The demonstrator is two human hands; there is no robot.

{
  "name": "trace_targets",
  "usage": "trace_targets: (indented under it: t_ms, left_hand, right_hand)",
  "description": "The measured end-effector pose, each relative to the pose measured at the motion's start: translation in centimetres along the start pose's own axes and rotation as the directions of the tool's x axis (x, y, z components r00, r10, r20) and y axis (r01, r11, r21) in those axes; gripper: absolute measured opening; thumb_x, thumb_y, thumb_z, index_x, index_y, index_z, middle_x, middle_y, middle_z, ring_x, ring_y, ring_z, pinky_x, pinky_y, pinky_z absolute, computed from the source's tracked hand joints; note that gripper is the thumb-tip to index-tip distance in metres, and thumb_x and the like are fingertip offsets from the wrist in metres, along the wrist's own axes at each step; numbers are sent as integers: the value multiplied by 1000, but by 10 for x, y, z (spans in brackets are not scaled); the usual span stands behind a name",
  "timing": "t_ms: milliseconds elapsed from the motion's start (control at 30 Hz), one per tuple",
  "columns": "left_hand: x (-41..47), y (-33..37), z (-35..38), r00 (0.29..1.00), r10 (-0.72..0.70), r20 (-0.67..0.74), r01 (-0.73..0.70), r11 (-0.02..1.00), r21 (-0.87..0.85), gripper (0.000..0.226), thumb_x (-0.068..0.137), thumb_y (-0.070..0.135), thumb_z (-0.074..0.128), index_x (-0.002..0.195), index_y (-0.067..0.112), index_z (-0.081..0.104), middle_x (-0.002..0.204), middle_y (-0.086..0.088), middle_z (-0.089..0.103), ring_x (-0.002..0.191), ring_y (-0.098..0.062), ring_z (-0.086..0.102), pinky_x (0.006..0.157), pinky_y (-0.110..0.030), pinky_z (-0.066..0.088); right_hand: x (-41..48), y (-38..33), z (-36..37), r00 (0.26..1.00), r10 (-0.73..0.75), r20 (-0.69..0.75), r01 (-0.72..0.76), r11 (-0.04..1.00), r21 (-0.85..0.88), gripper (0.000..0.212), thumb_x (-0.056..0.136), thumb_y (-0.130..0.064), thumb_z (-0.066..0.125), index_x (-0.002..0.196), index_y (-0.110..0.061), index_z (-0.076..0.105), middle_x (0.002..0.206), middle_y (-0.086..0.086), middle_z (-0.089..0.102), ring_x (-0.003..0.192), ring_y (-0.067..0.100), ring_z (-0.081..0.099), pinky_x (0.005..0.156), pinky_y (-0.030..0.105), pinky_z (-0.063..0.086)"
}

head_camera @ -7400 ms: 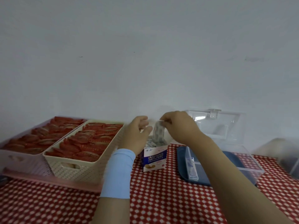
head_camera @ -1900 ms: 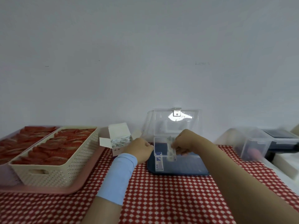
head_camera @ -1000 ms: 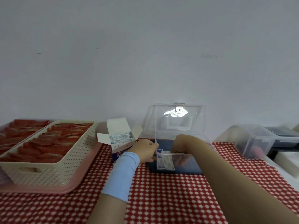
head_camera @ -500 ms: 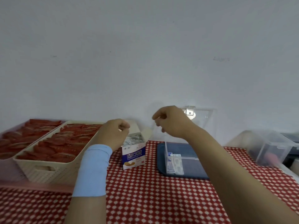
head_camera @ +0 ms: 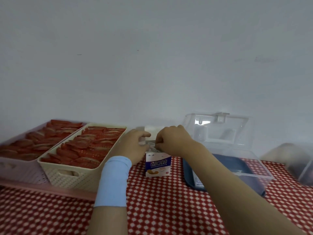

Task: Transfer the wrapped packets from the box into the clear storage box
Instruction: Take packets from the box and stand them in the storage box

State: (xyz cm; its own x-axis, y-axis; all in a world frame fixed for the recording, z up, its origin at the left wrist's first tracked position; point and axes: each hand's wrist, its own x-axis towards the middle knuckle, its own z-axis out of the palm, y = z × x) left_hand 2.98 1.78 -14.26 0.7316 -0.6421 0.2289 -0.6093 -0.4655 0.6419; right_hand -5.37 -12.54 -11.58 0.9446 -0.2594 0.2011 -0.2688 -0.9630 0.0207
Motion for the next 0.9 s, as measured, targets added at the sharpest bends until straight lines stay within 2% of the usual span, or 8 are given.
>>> trace_targets:
  t_ms: [67, 200, 333, 433, 533, 600, 800, 900]
  left_hand:
    - [0, 3, 1, 999, 40, -32, -40, 999, -7, 32, 92, 21, 61, 120, 37, 65, 122, 13, 58, 108, -7, 58, 98, -28, 47]
    - [-1, 10, 4, 996, 81, -21, -81, 997, 9, 34, 97, 10, 55, 125, 26, 65, 117, 8, 62, 94, -2, 54, 66, -3, 34]
    - [-1, 10, 4, 995, 97, -15, -98, 995, -9, 37, 98, 10, 52, 130, 24, 63, 127, 6, 64, 98, -2, 54, 70, -4, 36]
    - [-1, 11, 2, 994, 107, 12, -106, 994, -30, 32, 98, 21, 56, 128, 24, 65, 125, 8, 65, 99, 0, 54, 75, -7, 34]
    - [-1, 13, 4, 995, 96, -2, -96, 994, -45, 22, 95, 24, 61, 115, 24, 71, 110, 10, 70, 89, 2, 56, 64, 1, 35]
    - [0, 12, 6, 996, 70, -48, -72, 996, -52, 15, 94, 24, 63, 106, 23, 73, 102, 9, 71, 84, 2, 57, 70, -1, 40]
    - [2, 11, 8, 995, 63, -84, -67, 996, -54, 12, 93, 28, 66, 103, 24, 72, 97, 12, 67, 82, 3, 56, 63, -2, 33]
    - [4, 13, 9, 992, 76, -98, -86, 992, -98, 4, 90, 29, 70, 89, 26, 69, 88, 14, 65, 79, 1, 57, 65, -9, 37]
  right_hand:
    - [3, -2, -2, 1000, -14, 7, 15, 997, -74, 21, 95, -43, 56, 103, -33, 73, 99, -9, 71, 96, 16, 61, 99, 39, 32]
    - [6, -8, -5, 998, -49, 33, 54, 981, -187, 21, 98, -39, 52, 105, -32, 71, 95, -8, 67, 92, 16, 59, 97, 40, 32]
    - [4, -5, -4, 999, -46, -15, 42, 977, -208, 21, 100, -34, 51, 111, -26, 67, 101, -5, 65, 92, 18, 60, 95, 39, 34]
    - [-2, 9, -8, 994, 40, -101, -33, 997, 70, 21, 103, -33, 49, 114, -23, 63, 105, -3, 67, 95, 18, 62, 92, 36, 45]
    - [-11, 14, -5, 981, 91, -171, -15, 916, 401, 14, 101, -30, 55, 105, -22, 66, 92, -7, 67, 84, 11, 62, 77, 31, 53]
    - [-14, 15, 0, 981, 95, -172, 12, 846, 533, 13, 97, -32, 62, 104, -24, 68, 89, -11, 66, 80, 5, 61, 72, 23, 51]
    - [-19, 18, 16, 972, 153, -178, -11, 786, 618, 6, 92, -21, 69, 88, -25, 72, 79, -11, 68, 74, 4, 63, 64, 20, 51]
    - [-19, 15, 19, 942, 244, -228, 5, 671, 742, 6, 89, -20, 73, 86, -24, 74, 73, -7, 70, 68, 5, 65, 62, 20, 55]
